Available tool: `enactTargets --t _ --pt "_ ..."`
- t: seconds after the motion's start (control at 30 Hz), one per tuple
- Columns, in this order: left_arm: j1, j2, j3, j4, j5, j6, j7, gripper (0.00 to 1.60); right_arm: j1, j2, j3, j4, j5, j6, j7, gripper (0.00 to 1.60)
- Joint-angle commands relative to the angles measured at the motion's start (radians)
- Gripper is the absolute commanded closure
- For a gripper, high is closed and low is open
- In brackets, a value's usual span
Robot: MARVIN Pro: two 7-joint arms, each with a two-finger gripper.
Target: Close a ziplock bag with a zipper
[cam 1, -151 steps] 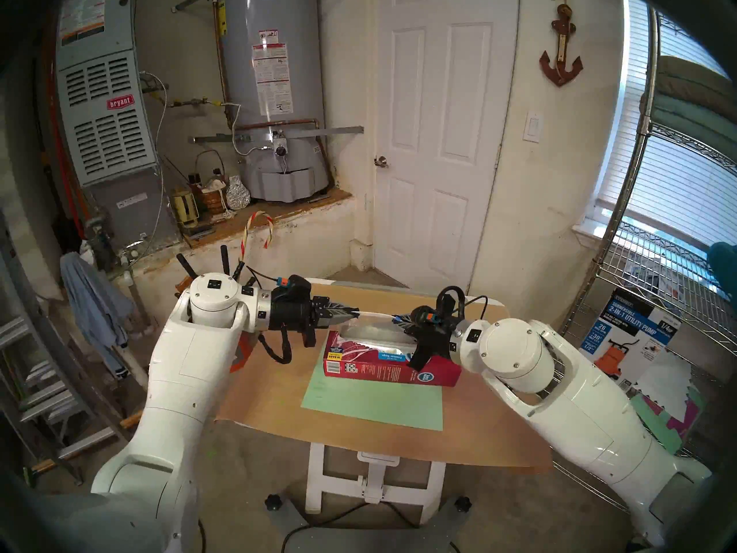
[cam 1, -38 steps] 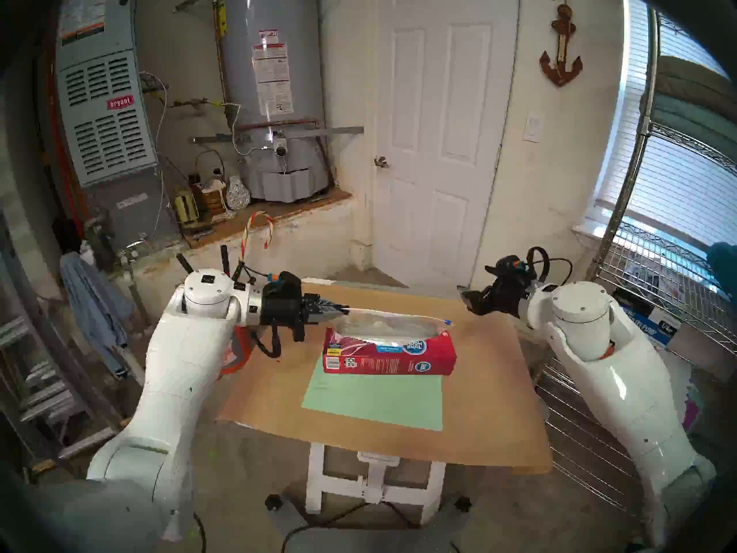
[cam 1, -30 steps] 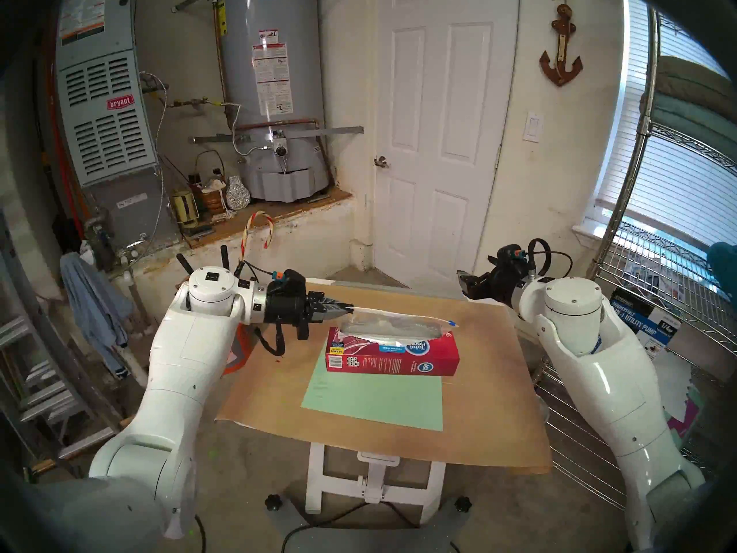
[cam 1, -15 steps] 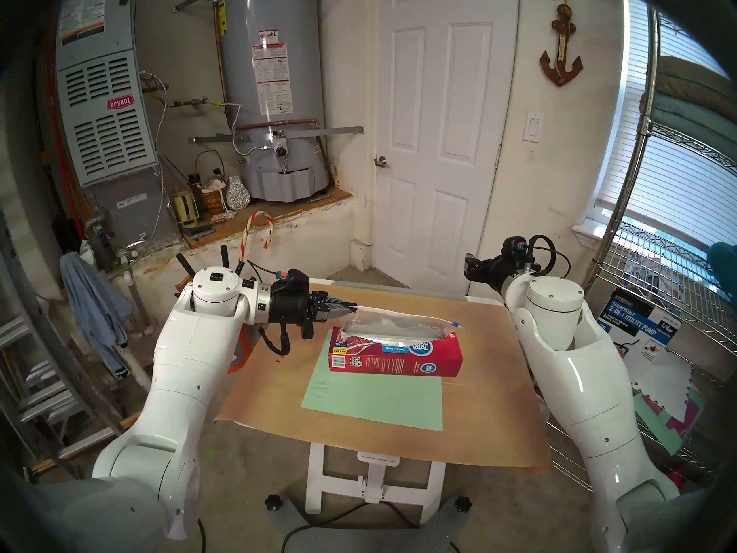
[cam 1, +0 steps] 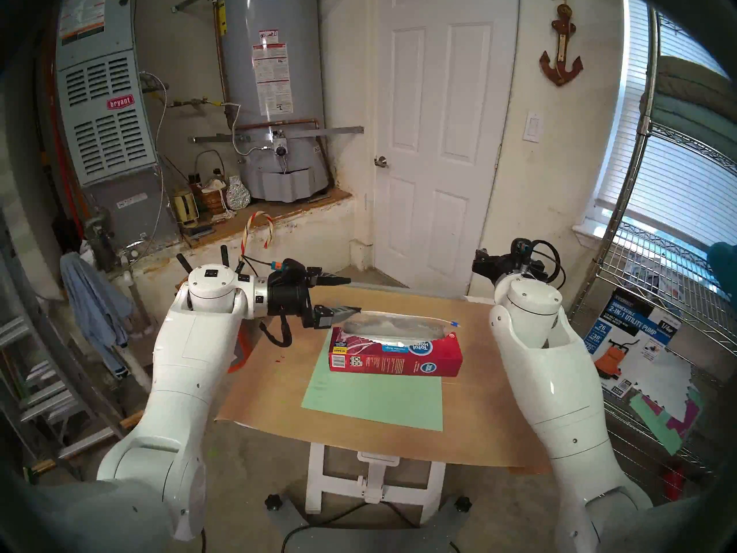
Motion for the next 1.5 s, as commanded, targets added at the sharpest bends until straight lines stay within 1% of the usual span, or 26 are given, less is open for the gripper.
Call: enactTargets --t 0.0,0.07,0.13,0.27,0.47,0.6,0.63,0.73,0.87,0.9,0.93,0.97,1.13,1.2,1.23,1.27,1.3,1.33,1.4,1.47 --pt "-0.086 -0.103 -0.06 -0.035 -0.01 -0.002 0.127 0.0 0.043 -0.063 0.002 -0.004 -0.014 -0.032 -0.075 0.0" --pt "-0.112 -0.129 -0.063 -0.024 -0.004 0.011 0.167 0.0 0.046 -0.064 0.006 -0.001 -0.016 -0.033 -0.087 0.0" --pt "-0.127 -0.132 -0.063 -0.015 0.019 0.009 0.193 0.0 0.049 -0.062 0.008 -0.001 -0.018 -0.034 -0.092 0.0" --pt "-0.163 -0.163 -0.066 0.025 0.057 0.03 0.284 0.0 0.06 -0.066 0.023 0.003 -0.026 -0.041 -0.115 0.0" --pt "-0.201 -0.227 -0.067 0.083 0.113 0.052 0.396 0.0 0.071 -0.063 0.054 0.017 -0.04 -0.052 -0.151 0.0" --pt "-0.226 -0.274 -0.077 0.109 0.135 0.064 0.484 0.0 0.073 -0.072 0.071 0.028 -0.043 -0.057 -0.175 0.0" --pt "-0.23 -0.279 -0.078 0.113 0.14 0.063 0.491 0.0 0.073 -0.073 0.074 0.029 -0.044 -0.058 -0.179 0.0" --pt "-0.247 -0.307 -0.084 0.136 0.168 0.068 0.562 0.0 0.083 -0.08 0.084 0.033 -0.05 -0.064 -0.198 0.0" --pt "-0.263 -0.332 -0.101 0.164 0.203 0.075 0.632 0.0 0.096 -0.087 0.093 0.037 -0.059 -0.073 -0.221 0.0" --pt "-0.265 -0.34 -0.104 0.17 0.214 0.077 0.651 0.0 0.098 -0.089 0.094 0.038 -0.062 -0.075 -0.227 0.0" --pt "-0.268 -0.352 -0.107 0.176 0.226 0.078 0.686 0.0 0.1 -0.092 0.095 0.04 -0.064 -0.079 -0.234 0.0" --pt "-0.27 -0.36 -0.114 0.183 0.237 0.079 0.691 0.0 0.101 -0.095 0.092 0.039 -0.068 -0.081 -0.238 0.0" --pt "-0.266 -0.41 -0.139 0.19 0.295 0.083 0.791 0.0 0.104 -0.107 0.086 0.038 -0.074 -0.09 -0.254 0.0" --pt "-0.259 -0.428 -0.149 0.181 0.324 0.086 0.839 0.0 0.105 -0.105 0.082 0.039 -0.082 -0.099 -0.258 0.0" --pt "-0.253 -0.434 -0.155 0.173 0.34 0.088 0.848 0.0 0.107 -0.103 0.081 0.041 -0.082 -0.099 -0.256 0.0" --pt "-0.247 -0.443 -0.158 0.164 0.36 0.087 0.882 0.0 0.11 -0.103 0.081 0.042 -0.084 -0.102 -0.258 0.0" --pt "-0.241 -0.447 -0.163 0.153 0.375 0.095 0.885 0.0 0.112 -0.101 0.081 0.043 -0.086 -0.107 -0.257 0.0" --pt "-0.234 -0.455 -0.167 0.143 0.388 0.097 0.91 0.0 0.114 -0.098 0.081 0.044 -0.087 -0.108 -0.256 0.0" --pt "-0.215 -0.456 -0.16 0.12 0.445 0.099 0.946 0.0 0.119 -0.108 0.1 0.041 -0.068 -0.119 -0.255 0.0" --pt "-0.208 -0.479 -0.167 0.105 0.477 0.106 0.991 0.0 0.12 -0.109 0.101 0.043 -0.068 -0.126 -0.256 0.0"
